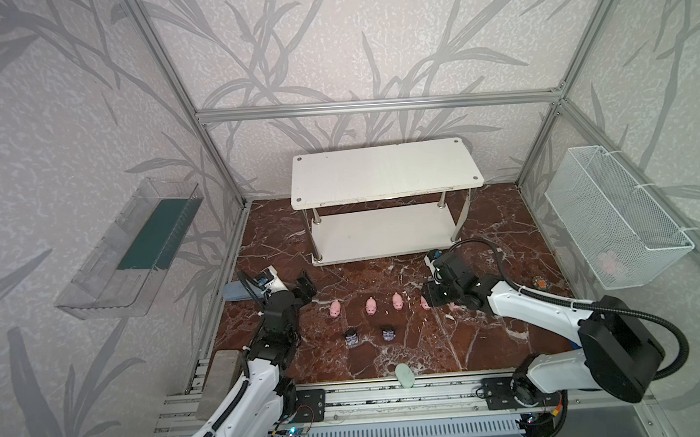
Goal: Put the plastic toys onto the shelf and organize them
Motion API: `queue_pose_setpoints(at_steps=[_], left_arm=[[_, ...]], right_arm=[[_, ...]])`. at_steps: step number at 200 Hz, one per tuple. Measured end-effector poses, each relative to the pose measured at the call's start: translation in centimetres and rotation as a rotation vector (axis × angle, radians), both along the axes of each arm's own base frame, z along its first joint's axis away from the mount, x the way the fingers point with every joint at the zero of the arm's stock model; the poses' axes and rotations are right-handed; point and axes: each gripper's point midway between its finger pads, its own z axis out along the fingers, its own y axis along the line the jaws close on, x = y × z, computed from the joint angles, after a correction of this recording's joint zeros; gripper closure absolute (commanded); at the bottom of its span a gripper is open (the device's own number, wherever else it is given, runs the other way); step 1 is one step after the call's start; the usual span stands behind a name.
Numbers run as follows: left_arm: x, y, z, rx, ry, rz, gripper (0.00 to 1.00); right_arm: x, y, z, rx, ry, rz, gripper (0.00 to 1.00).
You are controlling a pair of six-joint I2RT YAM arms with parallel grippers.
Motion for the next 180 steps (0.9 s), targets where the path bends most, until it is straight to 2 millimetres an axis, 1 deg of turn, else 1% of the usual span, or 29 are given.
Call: queue_pose_setpoints(at_steps=[30,68,91,180], left_arm=[[0.0,0.0,0.0,-0.002,-0.002,-0.001,0.10],[0.0,0.0,0.0,-0.002,-0.002,0.000,0.10],[0.0,0.0,0.0,-0.002,-0.002,0.000,0.10],[0.1,0.0,-0.4,0.003,0.013,0.000,0.10]], right_arm=[[0.1,-0.2,-1.1,-0.035,0.007,-0.051,0.43],[1.1,-1.0,-1.4,-0.070,-0.022,-0.122,0.44],[1.6,-1.2,-1.8,-0.092,-0.027,-0.141,0.44],[4.1,-0.7,-1.5,-0.104,-0.080,-0.195,0.45]])
